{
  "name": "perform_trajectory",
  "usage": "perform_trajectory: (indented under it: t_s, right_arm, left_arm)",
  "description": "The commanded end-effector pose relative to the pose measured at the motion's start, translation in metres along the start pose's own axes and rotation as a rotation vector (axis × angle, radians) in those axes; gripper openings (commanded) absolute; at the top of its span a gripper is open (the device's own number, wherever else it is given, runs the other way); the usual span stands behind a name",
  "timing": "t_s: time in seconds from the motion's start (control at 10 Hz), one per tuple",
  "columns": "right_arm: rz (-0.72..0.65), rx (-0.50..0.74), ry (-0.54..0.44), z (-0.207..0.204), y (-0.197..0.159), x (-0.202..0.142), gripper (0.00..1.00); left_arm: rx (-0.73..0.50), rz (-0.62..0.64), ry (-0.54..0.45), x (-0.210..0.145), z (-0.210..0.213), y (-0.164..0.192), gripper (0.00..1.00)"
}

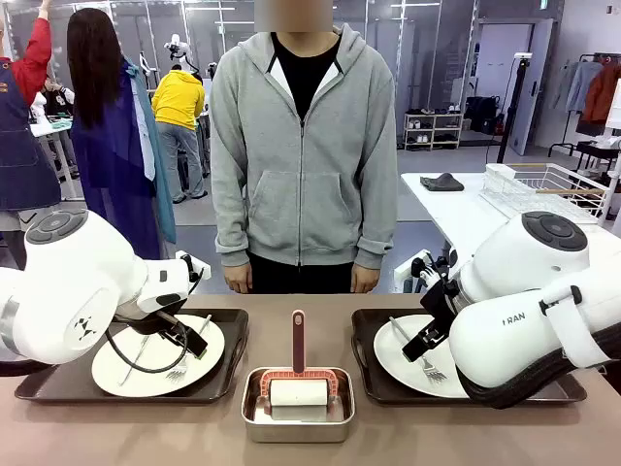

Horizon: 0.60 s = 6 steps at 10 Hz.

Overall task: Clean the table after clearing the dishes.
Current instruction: When the left (or right) Handle tray is removed, use the left hand (or right hand) to clean the left (or right) side of the table with the Lint Roller.

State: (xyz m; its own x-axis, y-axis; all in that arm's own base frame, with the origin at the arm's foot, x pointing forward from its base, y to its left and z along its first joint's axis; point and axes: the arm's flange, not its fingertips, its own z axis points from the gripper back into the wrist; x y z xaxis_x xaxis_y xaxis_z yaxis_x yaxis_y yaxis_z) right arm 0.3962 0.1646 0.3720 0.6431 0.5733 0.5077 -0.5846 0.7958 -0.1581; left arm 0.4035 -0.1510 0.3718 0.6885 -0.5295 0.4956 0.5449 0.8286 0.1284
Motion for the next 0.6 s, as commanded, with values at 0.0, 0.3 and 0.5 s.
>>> perform_trajectory:
  t_s: [0.0, 0.3, 0.5]
  right_arm:
    - [0.0, 0.0, 0.0, 0.0, 0.0, 0.0, 1.0]
    - [0.0, 0.0, 0.0, 0.0, 0.0, 0.0, 1.0]
    - [0.0, 0.0, 0.0, 0.0, 0.0, 0.0, 1.0]
  left_arm:
    - [0.0, 0.0, 0.0, 0.0001, 0.0, -0.0002, 1.0]
    - [0.0, 0.0, 0.0, 0.0001, 0.0, -0.0002, 1.0]
    - [0.0, 0.0, 0.0, 0.0001, 0.0, -0.0002, 1.0]
